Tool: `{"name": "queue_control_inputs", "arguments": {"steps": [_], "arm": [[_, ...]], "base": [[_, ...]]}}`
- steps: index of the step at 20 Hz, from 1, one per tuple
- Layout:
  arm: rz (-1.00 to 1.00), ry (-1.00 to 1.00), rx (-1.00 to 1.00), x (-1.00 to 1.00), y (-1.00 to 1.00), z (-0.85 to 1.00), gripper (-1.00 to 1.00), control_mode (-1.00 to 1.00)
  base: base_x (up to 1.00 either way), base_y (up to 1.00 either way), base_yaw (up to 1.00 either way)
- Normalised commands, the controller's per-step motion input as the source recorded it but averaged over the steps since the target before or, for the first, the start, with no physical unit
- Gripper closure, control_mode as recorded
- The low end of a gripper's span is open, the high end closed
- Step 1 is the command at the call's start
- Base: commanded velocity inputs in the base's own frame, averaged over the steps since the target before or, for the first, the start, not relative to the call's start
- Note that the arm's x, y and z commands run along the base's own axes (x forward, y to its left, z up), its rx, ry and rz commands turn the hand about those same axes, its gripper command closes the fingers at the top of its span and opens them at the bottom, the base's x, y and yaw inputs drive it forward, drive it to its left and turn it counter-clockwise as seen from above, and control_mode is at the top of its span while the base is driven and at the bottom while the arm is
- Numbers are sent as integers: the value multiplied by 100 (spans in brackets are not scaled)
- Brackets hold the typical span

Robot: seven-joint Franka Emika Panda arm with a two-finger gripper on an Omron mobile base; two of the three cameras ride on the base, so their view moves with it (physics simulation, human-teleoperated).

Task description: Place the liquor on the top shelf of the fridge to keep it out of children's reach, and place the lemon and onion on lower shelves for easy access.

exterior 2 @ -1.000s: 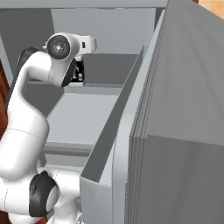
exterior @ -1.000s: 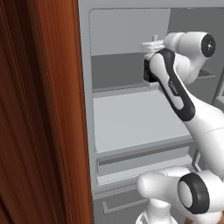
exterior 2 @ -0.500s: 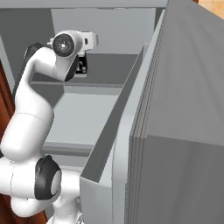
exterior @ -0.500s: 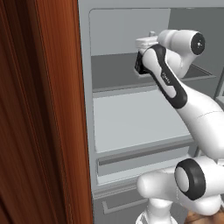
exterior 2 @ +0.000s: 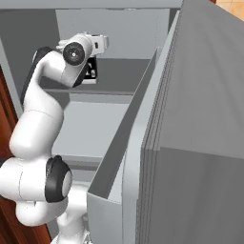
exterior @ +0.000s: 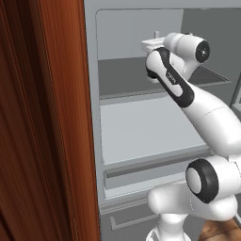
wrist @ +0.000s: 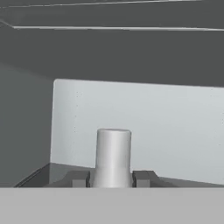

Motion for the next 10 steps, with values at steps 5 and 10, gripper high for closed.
{"name": "queue_control_inputs", "arguments": {"steps": [5, 10], "arm": [[0, 0, 0, 53, 6, 0, 100, -100], [0, -2, 0, 54, 1, 0, 100, -100]], "base": [[0, 0, 0], [0, 0, 0]]}}
